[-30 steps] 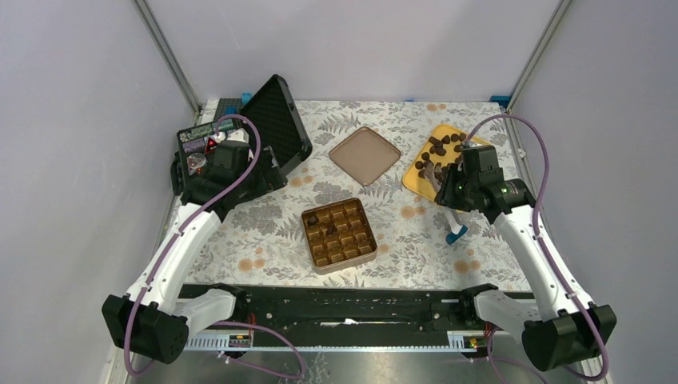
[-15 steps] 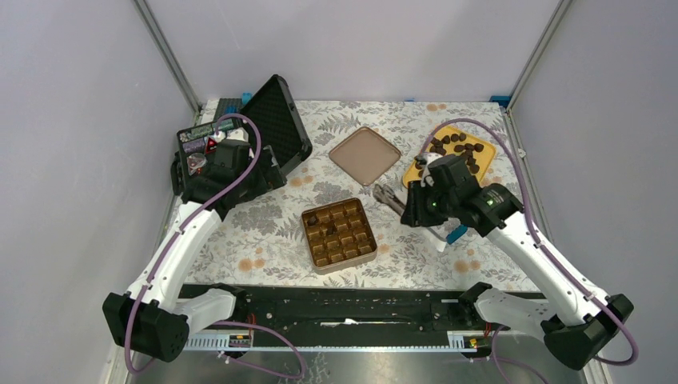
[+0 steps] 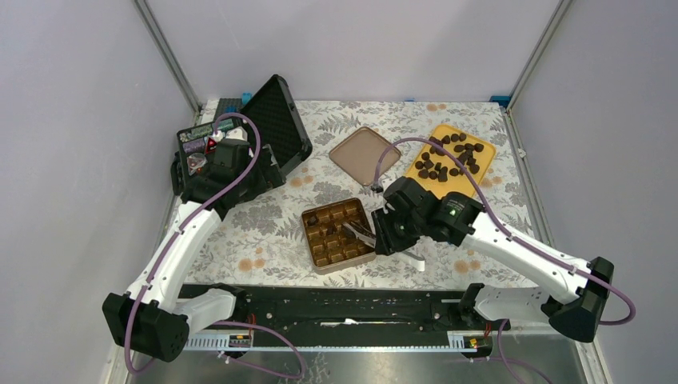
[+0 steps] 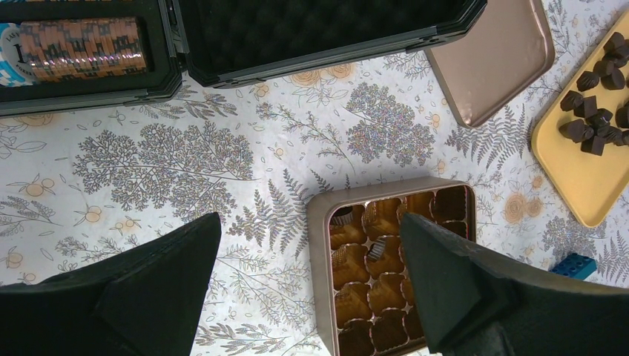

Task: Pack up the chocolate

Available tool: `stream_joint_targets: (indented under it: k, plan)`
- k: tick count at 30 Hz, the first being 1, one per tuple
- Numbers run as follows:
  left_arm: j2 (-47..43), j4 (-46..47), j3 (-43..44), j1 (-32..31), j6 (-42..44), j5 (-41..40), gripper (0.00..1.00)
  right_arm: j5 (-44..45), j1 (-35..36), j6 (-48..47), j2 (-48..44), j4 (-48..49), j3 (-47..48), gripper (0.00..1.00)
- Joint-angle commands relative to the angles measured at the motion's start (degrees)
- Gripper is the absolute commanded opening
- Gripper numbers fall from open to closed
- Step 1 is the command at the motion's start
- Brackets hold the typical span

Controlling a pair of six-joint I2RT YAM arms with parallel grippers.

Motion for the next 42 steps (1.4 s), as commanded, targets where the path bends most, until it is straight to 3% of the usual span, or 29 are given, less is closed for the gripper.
stream_joint_targets:
  k: [1, 6, 9, 15, 18, 21, 26, 29, 31, 37, 42]
  plan:
    - [-0.6, 1.1, 2.0, 0.3, -0.5, -1.2, 0.99, 0.5, 1.5, 1.2, 0.9, 3.4, -0.6, 0.21]
    - [-1.0, 1.1, 1.9, 0.3, -0.3, -1.3, 0.99, 0.6, 1.8, 1.1, 2.0, 3.2, -1.9, 0.26]
    - [-0.9, 1.2, 1.8, 0.3, -0.4, -1.1, 0.99, 0.3, 1.9, 1.1, 2.4, 3.4, -2.7, 0.33]
    - [-0.7, 1.2, 1.9, 0.3, -0.7, -0.8, 0.99, 0.9, 2.1, 1.0, 3.0, 4.1, -2.7, 0.56]
    - [-0.7, 1.2, 1.8, 0.3, -0.8, -0.7, 0.99, 2.1, 2.1, 1.0, 3.1, 3.9, -2.3, 0.58]
    - [-0.8, 1.3, 1.5, 0.2, -0.8, -0.6, 0.99, 3.7, 2.1, 0.9, 3.1, 3.5, -1.7, 0.52]
    - [-1.0, 1.4, 1.3, 0.3, -0.8, -0.6, 0.99, 9.0, 2.1, 0.6, 1.5, 3.1, 1.5, 0.2]
    - [-1.1, 1.8, 1.0, 0.3, -0.9, -0.4, 0.99, 10.1, 2.1, 0.3, 1.4, 4.0, 2.3, 0.17]
    - [-1.1, 1.9, 1.0, 0.3, -1.0, 0.0, 0.99, 9.6, 2.1, 0.4, 2.2, 4.4, 1.8, 0.22]
    - [-1.1, 2.3, 0.4, 0.3, -1.0, 0.5, 0.99, 11.1, 2.1, 1.9, 1.4, 7.0, -4.8, 0.51]
    - [-1.0, 2.9, -0.3, 0.3, -1.3, 1.1, 0.99, 7.1, 2.1, 2.6, 1.7, 10.4, -11.6, 0.58]
